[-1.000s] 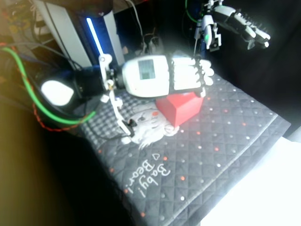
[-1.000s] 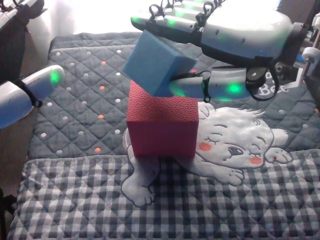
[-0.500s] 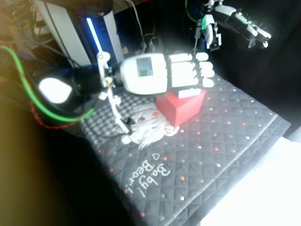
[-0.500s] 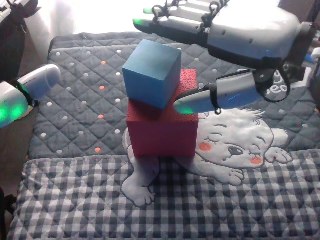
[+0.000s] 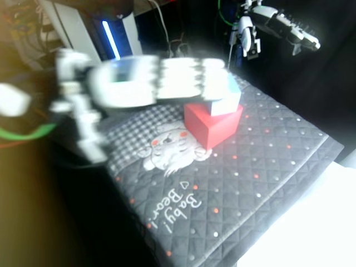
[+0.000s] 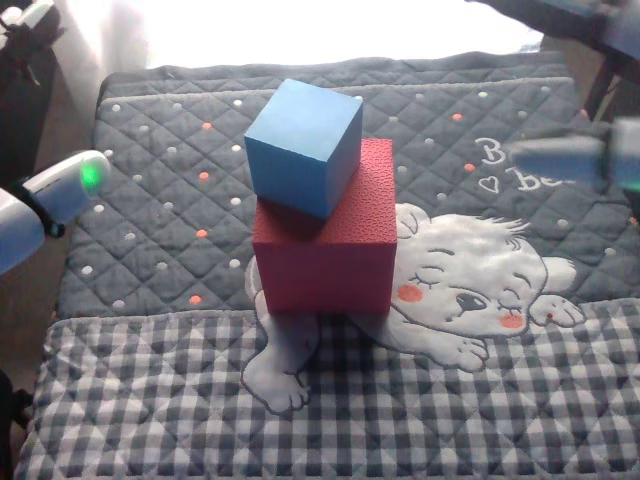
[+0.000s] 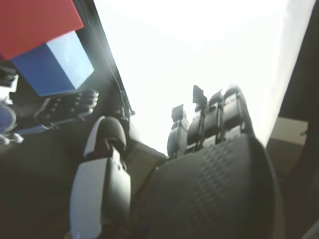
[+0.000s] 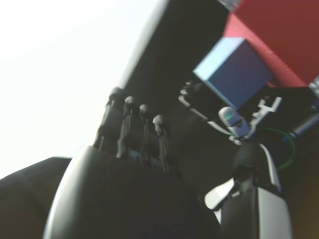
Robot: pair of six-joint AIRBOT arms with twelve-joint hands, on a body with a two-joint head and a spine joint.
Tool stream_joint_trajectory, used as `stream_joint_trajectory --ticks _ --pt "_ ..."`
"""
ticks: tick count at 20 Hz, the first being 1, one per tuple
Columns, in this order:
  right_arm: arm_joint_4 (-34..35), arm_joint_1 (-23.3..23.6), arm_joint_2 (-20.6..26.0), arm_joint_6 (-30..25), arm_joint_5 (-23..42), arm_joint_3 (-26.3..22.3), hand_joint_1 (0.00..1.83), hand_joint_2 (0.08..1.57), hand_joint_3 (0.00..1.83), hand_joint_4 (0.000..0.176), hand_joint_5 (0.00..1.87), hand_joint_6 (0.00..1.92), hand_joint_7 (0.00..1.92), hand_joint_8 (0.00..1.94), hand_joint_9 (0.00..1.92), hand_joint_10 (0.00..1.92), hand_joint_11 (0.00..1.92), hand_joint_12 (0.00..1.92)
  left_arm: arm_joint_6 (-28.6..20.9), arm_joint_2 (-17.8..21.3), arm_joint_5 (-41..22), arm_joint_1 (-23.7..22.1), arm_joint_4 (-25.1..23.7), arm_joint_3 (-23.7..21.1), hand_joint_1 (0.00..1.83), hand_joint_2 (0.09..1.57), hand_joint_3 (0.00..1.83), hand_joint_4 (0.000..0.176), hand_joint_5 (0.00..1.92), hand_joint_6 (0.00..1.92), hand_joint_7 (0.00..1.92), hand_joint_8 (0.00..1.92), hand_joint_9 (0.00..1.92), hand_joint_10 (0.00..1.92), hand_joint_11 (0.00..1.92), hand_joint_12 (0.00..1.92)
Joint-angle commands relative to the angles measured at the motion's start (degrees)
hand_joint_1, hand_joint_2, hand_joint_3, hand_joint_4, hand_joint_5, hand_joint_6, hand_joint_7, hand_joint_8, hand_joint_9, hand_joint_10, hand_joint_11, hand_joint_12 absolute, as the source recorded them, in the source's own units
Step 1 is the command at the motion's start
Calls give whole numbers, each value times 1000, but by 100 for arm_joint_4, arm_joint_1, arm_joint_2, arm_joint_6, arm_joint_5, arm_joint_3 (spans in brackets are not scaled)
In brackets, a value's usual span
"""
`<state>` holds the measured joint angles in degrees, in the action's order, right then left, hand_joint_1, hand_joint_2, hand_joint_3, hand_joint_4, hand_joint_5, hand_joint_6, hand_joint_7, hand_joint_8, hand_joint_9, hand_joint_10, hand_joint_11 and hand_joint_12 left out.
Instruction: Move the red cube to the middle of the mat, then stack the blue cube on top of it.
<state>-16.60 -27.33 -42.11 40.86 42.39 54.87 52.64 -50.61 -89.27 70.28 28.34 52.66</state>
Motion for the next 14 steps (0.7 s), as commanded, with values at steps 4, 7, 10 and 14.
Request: stream_joint_trajectory --ticks 4,7,10,14 --pt "1432 -664 430 1209 1290 -353 460 1202 8 0 0 0 0 0 0 0 0 3 -48 113 -987 91 4 -75 510 1220 0 140 0 0 0 0 0 0 0 0" --pt "2305 -1474 715 1666 2305 -604 491 1128 0 81 0 0 0 0 0 0 0 0 -47 178 -995 94 -18 -81 570 1178 0 98 0 0 0 0 0 0 0 0" --pt "2856 -2136 913 1903 3258 -796 549 1154 0 88 0 0 0 0 0 0 0 0 -47 242 -996 89 -52 -82 506 1143 0 155 0 0 0 0 0 0 0 0" --pt "3149 -2653 1082 1967 4142 -995 525 1133 0 111 0 0 0 0 0 0 0 0 -47 359 -997 80 -167 -108 421 1146 0 168 0 0 0 0 0 0 0 0"
